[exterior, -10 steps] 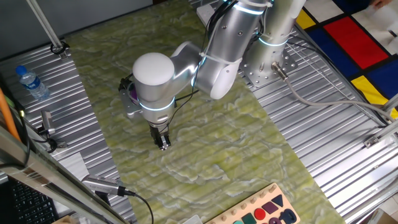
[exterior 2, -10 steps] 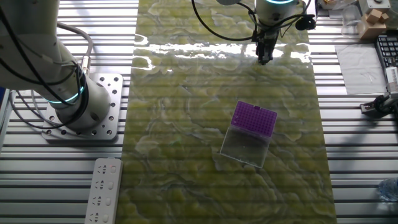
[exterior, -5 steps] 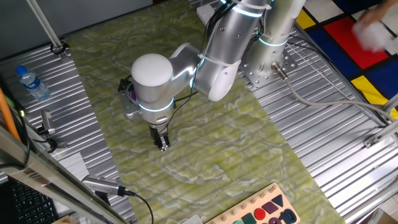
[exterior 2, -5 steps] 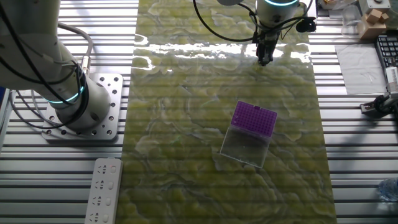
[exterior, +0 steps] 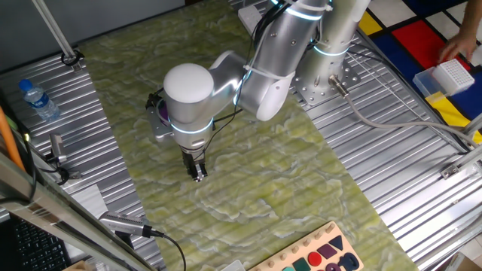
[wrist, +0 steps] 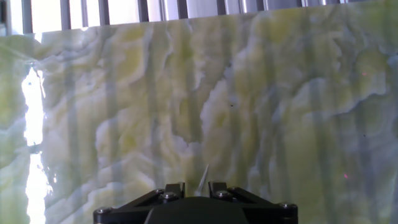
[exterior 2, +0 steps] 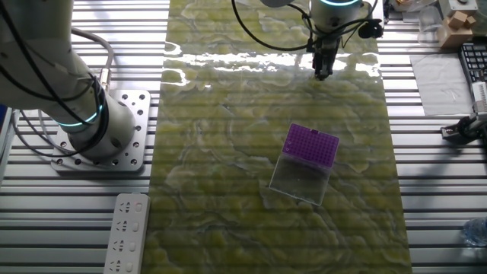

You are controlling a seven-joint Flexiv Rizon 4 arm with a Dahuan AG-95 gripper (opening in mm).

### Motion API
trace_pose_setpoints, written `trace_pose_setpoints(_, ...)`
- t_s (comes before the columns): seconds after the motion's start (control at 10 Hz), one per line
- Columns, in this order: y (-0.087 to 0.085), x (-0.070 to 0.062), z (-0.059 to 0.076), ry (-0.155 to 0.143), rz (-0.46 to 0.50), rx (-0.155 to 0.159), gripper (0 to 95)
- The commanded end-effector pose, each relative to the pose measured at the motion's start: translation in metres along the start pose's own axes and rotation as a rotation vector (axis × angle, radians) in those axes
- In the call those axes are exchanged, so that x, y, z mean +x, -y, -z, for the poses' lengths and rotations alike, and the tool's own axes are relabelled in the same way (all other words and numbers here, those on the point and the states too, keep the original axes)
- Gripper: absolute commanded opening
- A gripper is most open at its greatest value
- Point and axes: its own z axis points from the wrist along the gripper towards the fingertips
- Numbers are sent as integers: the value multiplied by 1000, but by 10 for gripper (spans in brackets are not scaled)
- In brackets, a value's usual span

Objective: Insert a small pipette tip into the holder for small pipette tips

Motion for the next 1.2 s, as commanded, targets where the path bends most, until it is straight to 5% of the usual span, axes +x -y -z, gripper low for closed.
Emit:
trace_pose_setpoints(0.1, 0, 0, 1, 2, -1, 1, 190)
trace_pose_setpoints(0.8, 1, 1, -2, 11, -6, 0, 190)
trace_pose_setpoints(0.9, 1, 1, -2, 11, -6, 0, 0)
trace_pose_setpoints(1.2, 1, 1, -3, 11, -6, 0, 0)
